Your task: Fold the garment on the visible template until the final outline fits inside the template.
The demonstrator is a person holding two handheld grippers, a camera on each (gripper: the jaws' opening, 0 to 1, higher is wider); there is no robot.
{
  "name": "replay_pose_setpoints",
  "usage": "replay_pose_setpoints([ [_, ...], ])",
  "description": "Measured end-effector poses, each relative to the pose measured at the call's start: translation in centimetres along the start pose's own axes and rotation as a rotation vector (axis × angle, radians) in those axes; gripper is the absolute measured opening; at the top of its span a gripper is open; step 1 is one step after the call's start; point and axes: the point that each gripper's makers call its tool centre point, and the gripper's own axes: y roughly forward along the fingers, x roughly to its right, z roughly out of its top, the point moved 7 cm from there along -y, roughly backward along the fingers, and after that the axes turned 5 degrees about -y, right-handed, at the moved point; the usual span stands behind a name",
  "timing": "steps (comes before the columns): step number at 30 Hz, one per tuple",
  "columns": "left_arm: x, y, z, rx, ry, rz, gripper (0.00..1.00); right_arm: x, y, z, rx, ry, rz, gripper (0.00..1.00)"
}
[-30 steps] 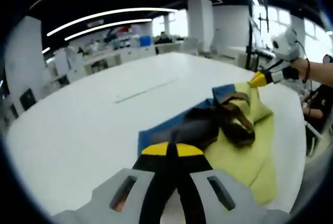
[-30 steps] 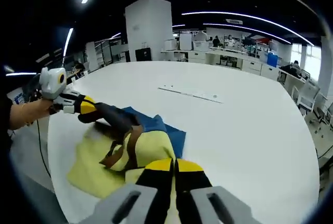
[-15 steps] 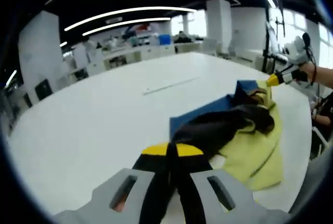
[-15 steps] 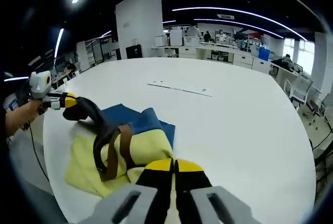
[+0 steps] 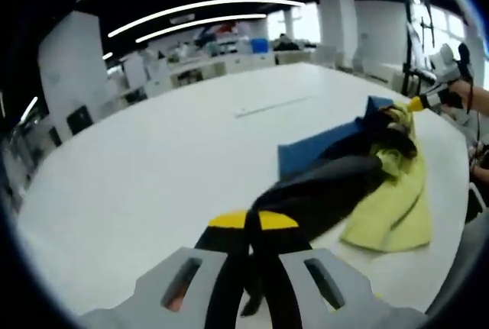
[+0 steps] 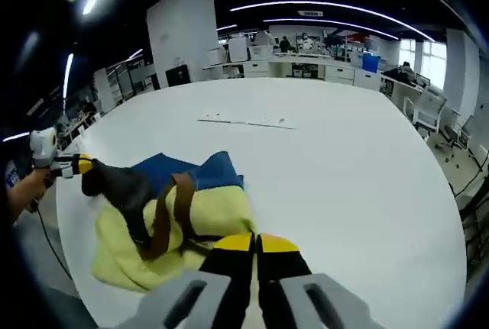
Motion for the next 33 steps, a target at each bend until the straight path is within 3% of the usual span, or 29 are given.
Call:
replay_pose_setpoints([
  [6,-0.9,-0.5,-1.6,-0.054,-0.028,0.049,0.00,-0.5,0.5,-0.6,-0.021,0.002,0.022,0.00],
  [16,-0.7,-0.5,-3.0,-0.133,-0.053,0.052,0.00,-0.4,1.0,-1.8,-0.099,0.012,0.046,0.00],
  [17,-0.7,-0.5,-3.1,-0.146,-0.058,0.050,0.00,-0.4,1.1,-1.8,-0.101,0.009,0.050,0.00],
  [19,-0.3,-0.6,-3.8,-0.231,-0.066,0.026,0.00,-0.4,1.1,-2.0,-0.106,0.000,0.060,0.00],
  [20,-0.2,-0.5,-3.8,-0.236,-0.062,0.024,0.00,-0.3,1.1,-2.1,-0.102,-0.008,0.064,0.00],
  [24,-0.2,-0.6,-2.9,-0.206,-0.042,0.037,0.02,0.1,0.7,-1.8,-0.076,-0.066,0.049,0.05],
  [28,-0.2,-0.8,-1.7,-0.160,-0.047,0.043,0.13,0.7,0.1,-1.0,-0.039,-0.069,0.046,0.12],
  [33,0.6,-0.7,0.8,-0.067,-0.033,0.017,0.21,1.3,-0.6,0.9,0.006,-0.120,0.042,0.19],
])
